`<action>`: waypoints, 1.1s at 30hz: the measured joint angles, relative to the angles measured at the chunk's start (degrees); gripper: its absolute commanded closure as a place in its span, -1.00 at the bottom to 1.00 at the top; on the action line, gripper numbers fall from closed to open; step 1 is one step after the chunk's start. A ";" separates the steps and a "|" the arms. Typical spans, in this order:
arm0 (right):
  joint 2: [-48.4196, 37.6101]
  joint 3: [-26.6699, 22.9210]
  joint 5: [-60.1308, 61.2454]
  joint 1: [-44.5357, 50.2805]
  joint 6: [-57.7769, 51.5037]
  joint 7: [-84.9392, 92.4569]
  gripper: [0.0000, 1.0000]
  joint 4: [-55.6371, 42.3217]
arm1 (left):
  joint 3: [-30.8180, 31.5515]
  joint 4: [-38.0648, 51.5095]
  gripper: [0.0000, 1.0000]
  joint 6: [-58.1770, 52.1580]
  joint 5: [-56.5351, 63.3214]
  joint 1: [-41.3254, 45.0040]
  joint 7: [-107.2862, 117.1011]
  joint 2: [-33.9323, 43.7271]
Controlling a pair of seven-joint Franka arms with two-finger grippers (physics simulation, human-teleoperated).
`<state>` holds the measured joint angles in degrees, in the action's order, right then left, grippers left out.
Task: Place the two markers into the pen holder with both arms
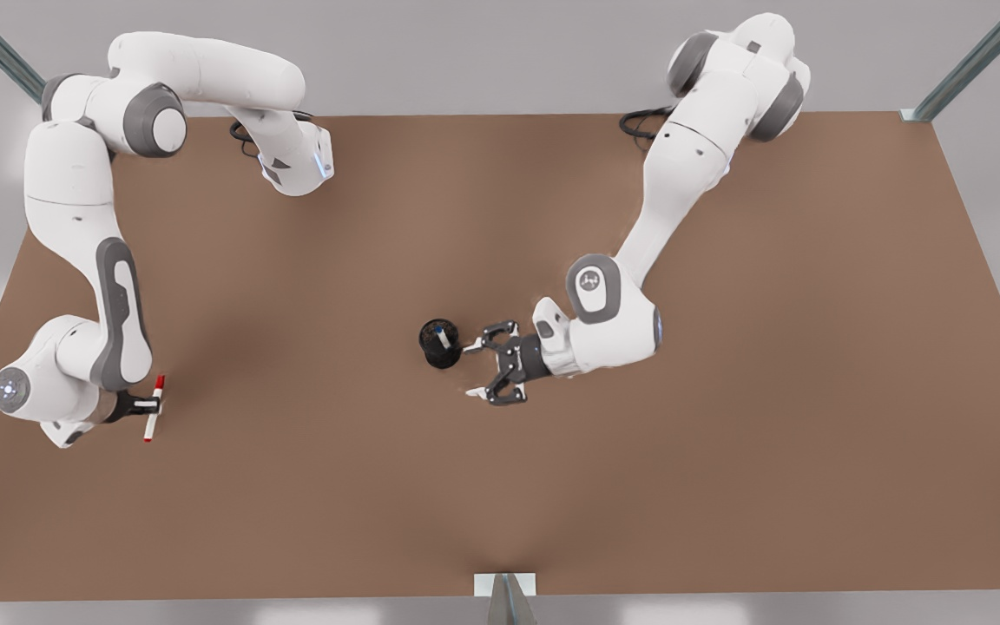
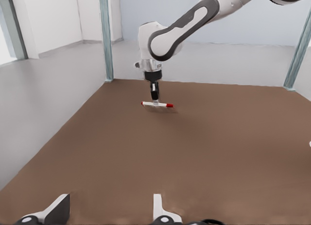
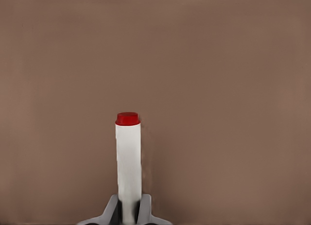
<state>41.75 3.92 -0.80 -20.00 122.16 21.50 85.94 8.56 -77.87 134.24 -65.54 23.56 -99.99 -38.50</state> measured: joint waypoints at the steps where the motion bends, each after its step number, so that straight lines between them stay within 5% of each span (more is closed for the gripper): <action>1: -1.75 2.54 0.04 -0.09 -0.55 0.09 0.54 -1.09 | -0.17 0.18 -1.00 -3.58 7.50 -4.13 1.77 2.17; 4: -3.97 12.89 0.21 -1.24 -1.62 0.33 0.54 -6.53 | -1.39 2.01 -1.00 -16.48 31.27 -13.34 9.16 10.11; 7: -7.09 26.97 0.35 -3.82 0.36 0.38 0.54 -6.15 | -11.26 2.94 -1.00 -29.19 47.78 -15.38 18.46 16.56; 12: -19.77 42.06 0.43 -6.97 18.48 -1.87 0.54 19.47 | -12.23 0.33 -1.00 -40.41 59.40 -18.12 36.50 27.29; 15: -21.57 46.76 0.39 -6.61 35.94 -4.22 0.54 32.03 | -11.59 1.18 -1.00 -42.81 62.15 -18.43 45.74 24.92; 20: -21.65 50.73 0.09 -6.40 60.04 -8.73 0.54 40.92 | -11.53 1.81 -1.00 -44.13 64.37 -18.15 59.66 20.93; 25: -21.71 50.82 2.92 1.77 71.18 -12.60 0.53 39.44 | -11.55 1.75 -1.00 -44.42 64.94 -18.20 70.77 20.43; 29: -21.30 41.95 5.96 13.11 75.43 -15.02 0.53 38.23 | -11.55 1.73 -1.00 -44.22 64.97 -18.18 77.68 19.47; 33: -21.36 40.14 7.62 14.90 77.66 -16.94 0.50 40.65 | -11.55 1.73 -1.00 -44.09 64.73 -18.20 83.24 18.57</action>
<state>20.39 44.06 6.81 -5.10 199.81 4.55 126.59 -2.99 -76.14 90.15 -0.81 5.37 -16.75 -19.92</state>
